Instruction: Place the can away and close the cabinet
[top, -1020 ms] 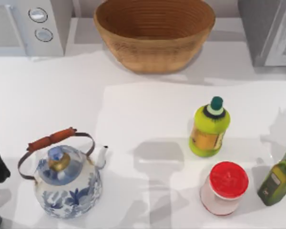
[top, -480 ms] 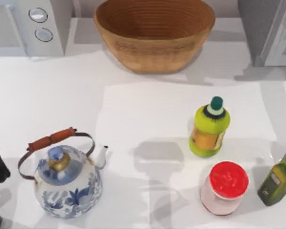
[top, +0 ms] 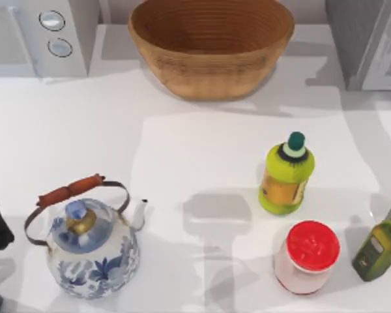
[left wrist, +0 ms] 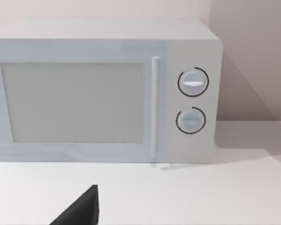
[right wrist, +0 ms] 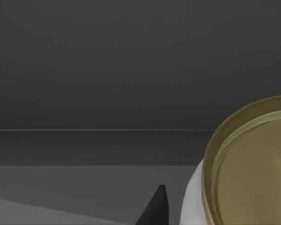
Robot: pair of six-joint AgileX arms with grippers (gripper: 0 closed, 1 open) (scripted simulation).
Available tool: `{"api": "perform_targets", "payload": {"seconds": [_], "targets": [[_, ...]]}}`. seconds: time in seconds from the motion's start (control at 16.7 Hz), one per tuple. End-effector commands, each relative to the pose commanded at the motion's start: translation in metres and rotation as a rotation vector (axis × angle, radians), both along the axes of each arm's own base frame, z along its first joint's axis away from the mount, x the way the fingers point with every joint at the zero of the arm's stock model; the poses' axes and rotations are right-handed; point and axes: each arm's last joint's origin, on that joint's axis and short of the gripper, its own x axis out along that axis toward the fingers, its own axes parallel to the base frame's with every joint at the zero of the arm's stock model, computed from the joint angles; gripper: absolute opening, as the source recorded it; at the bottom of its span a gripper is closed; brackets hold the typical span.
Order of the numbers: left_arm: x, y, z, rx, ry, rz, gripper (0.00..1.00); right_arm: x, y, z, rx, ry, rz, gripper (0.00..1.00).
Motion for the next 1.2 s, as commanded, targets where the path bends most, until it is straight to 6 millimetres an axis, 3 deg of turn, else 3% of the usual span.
{"api": "perform_targets", "payload": {"seconds": [0.3,0.42,0.96,1.2], "targets": [[0.000,0.000,0.000,0.000,0.000,0.000,1.00,0.000,-0.001,-0.001,0.002,0.002,-0.004,0.00],[0.000,0.000,0.000,0.000,0.000,0.000,1.00,0.009,-0.001,0.000,-0.001,0.013,-0.011,0.00],[0.000,0.000,0.000,0.000,0.000,0.000,1.00,0.102,-0.001,0.027,-0.006,0.017,-0.030,0.00],[0.000,0.000,0.000,0.000,0.000,0.000,1.00,0.133,-0.002,0.027,0.000,-0.005,-0.015,0.00]]}}
